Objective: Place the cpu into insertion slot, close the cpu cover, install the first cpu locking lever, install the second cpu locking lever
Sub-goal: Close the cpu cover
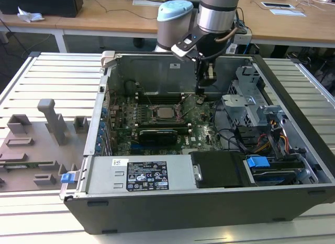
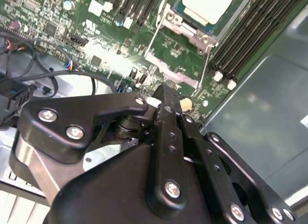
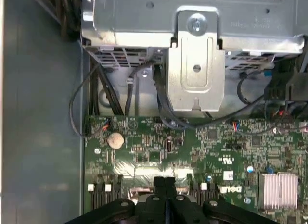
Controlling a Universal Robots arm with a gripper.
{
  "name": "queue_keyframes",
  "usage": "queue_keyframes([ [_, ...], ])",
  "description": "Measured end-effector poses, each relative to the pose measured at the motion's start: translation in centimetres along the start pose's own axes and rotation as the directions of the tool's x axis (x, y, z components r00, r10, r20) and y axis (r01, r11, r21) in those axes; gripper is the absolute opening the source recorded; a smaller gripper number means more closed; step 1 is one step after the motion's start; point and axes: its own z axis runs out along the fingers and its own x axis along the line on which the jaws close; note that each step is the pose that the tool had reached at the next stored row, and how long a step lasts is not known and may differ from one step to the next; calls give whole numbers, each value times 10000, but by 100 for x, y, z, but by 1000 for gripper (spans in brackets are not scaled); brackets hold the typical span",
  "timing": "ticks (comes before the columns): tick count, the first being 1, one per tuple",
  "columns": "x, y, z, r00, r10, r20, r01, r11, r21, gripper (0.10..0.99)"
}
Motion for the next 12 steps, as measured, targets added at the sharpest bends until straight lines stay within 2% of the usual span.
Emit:
queue_keyframes([
  [3, 1, 71, 12, 10000, -2, 0, 2, 10000, 4, 106],
  [6, 2, 82, 48, 10000, -1, 0, 1, 10000, 11, 106],
  [7, 4, 81, 99, 10000, 1, 0, -1, 10000, 18, 106],
  [12, 7, 82, 191, 10000, -1, -8, 1, 10000, 20, 106],
])
